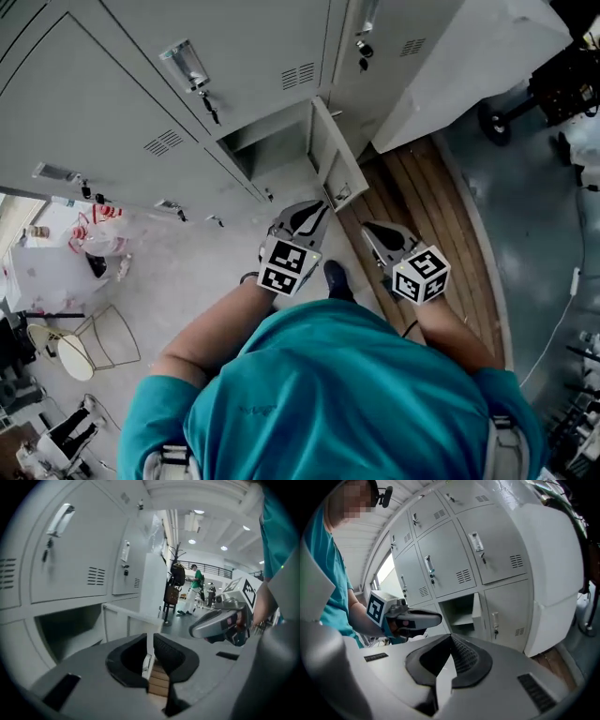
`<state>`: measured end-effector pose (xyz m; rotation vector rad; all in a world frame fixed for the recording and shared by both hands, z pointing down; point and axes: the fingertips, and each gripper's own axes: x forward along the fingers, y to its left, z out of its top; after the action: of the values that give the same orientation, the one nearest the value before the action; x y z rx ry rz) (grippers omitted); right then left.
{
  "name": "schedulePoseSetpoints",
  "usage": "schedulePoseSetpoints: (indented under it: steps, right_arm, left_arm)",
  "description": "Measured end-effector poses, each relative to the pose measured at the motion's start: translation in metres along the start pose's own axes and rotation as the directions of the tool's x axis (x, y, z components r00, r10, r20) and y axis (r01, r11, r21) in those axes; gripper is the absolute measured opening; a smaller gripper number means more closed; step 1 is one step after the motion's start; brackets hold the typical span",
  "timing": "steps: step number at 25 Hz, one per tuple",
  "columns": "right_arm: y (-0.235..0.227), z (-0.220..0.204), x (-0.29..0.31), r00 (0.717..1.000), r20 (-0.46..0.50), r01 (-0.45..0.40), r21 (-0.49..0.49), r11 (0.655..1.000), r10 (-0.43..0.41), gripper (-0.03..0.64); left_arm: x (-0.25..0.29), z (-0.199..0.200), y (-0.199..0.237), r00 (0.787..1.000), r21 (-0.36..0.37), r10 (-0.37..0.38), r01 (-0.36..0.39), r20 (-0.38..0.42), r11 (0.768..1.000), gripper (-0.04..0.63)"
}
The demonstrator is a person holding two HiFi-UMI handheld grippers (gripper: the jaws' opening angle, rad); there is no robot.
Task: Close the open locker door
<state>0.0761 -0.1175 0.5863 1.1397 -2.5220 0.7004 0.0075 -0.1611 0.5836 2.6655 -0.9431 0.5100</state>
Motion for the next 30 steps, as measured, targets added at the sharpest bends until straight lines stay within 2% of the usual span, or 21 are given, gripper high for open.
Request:
schedulePoseSetpoints:
  steps: [2,5,9,14,17,30]
  right_arm:
    - [-0.016,-0.006,-0.015,1.000,0.011,0.029,0.021,0.999,-0.029,-0.002]
    - [-0.035,-0.015,-0.034,0.998,0.026,0.060,0.049,0.997,-0.062,-0.002]
    - [-0.051,-0.025,-0.052,0.995,0.045,0.090,0.082,0.993,-0.094,-0.002]
    - [-0.061,-0.033,-0.061,0.993,0.053,0.102,0.108,0.989,-0.108,-0.002]
    - [-0.062,-0.034,-0.063,0.993,0.054,0.102,0.113,0.988,-0.108,-0.002]
    - [-0.047,-0.026,-0.040,0.997,0.041,0.058,0.088,0.994,-0.061,-0.002]
  left_arm:
    - [0.028,0.014,-0.017,1.000,0.095,-0.017,0.018,-0.011,0.995,0.037]
    - [0.061,0.027,-0.037,0.999,0.227,-0.030,0.038,-0.039,0.973,0.082]
    - [0.086,0.027,-0.047,0.993,0.394,0.011,0.035,-0.114,0.918,0.094]
    - [0.099,0.025,-0.049,0.988,0.523,0.069,0.015,-0.141,0.852,0.094]
    - [0.101,0.027,-0.048,0.986,0.539,0.091,-0.002,-0.139,0.842,0.092]
    - [0.070,0.018,-0.034,0.985,0.514,0.105,-0.018,-0.140,0.857,0.091]
